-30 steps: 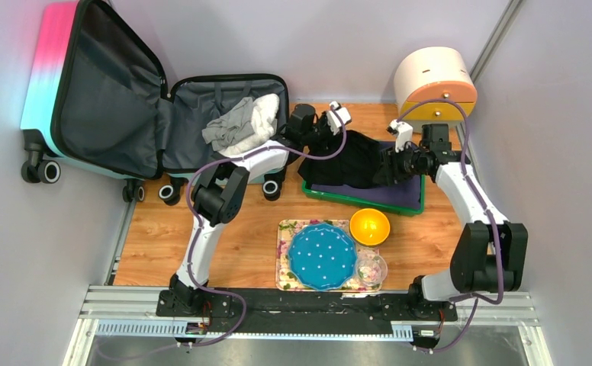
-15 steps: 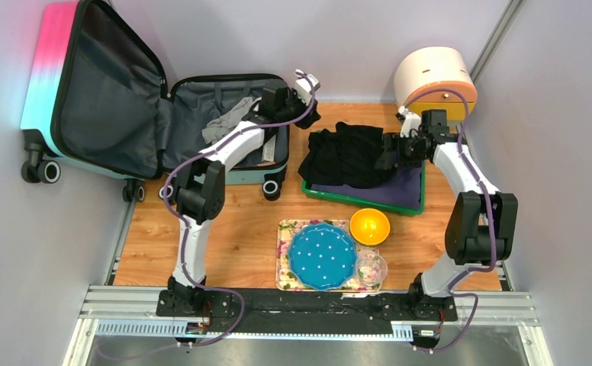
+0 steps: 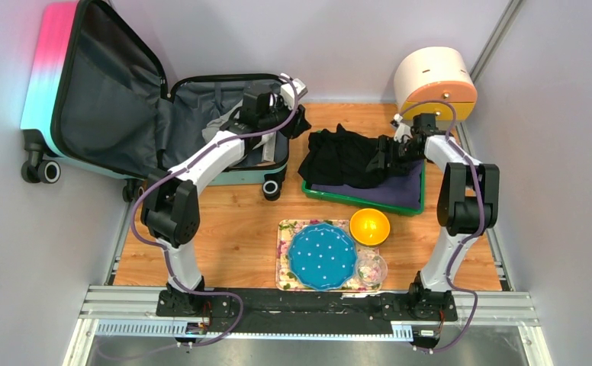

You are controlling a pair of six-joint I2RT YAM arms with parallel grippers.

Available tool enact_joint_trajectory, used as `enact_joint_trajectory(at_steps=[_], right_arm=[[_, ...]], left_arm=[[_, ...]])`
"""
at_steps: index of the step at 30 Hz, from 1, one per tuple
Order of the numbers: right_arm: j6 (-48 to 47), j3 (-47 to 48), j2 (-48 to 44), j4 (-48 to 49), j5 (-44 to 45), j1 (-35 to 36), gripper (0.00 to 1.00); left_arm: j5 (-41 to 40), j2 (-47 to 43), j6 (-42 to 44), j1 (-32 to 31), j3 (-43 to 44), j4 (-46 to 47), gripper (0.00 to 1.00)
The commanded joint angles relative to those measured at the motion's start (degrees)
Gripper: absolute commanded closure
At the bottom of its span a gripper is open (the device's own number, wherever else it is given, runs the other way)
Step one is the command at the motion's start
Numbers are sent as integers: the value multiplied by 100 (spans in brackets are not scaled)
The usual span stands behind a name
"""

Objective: Open, take out, and arrange the luggage

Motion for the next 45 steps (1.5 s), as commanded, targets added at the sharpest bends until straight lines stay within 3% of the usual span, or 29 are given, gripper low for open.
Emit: enact_joint_trajectory(at_steps=[1, 4, 6, 7, 10, 19, 24, 29, 34, 36, 42, 45], right_arm=[[324, 550, 198, 481, -778, 147, 28], [500, 577, 182, 561, -1156, 147, 37], [535, 463, 112, 613, -1280, 147, 49], [518, 445, 68, 596, -1290, 147, 68], [368, 506, -46, 220, -1307, 16, 100], [-430, 866, -706, -1599, -1070, -916, 100], [-976, 963, -680, -2303, -746, -1224, 100], [-995, 937, -355, -2243, -639, -1268, 100], [-757, 972, -345, -1935, -490, -1268, 100], [-748, 1007, -381, -1935, -464, -1268, 100], [-889, 998, -503, -2084, -384, -1260, 83], [-941, 963, -600, -2111, -350, -1251, 83]], left_arm=[[-13, -331, -218, 31, -233, -207, 53], [-92, -437, -131, 31, -329, -312, 53], [-153, -507, -95, 57, -435, -304, 53], [-162, -534, -121, 66, -461, -304, 54], [-136, -560, -130, 136, -514, -312, 54], [66, -674, -25, 198, -795, -260, 56], [801, -622, 19, 207, -883, -137, 60], [1682, -429, 422, -64, -1032, 162, 68], [1955, 9, 1284, -504, -990, 389, 72], [2192, 256, 1363, -627, -788, 312, 71], [2553, 846, 1635, -883, -417, -48, 64], [2606, 995, 1863, -988, -391, -206, 64]])
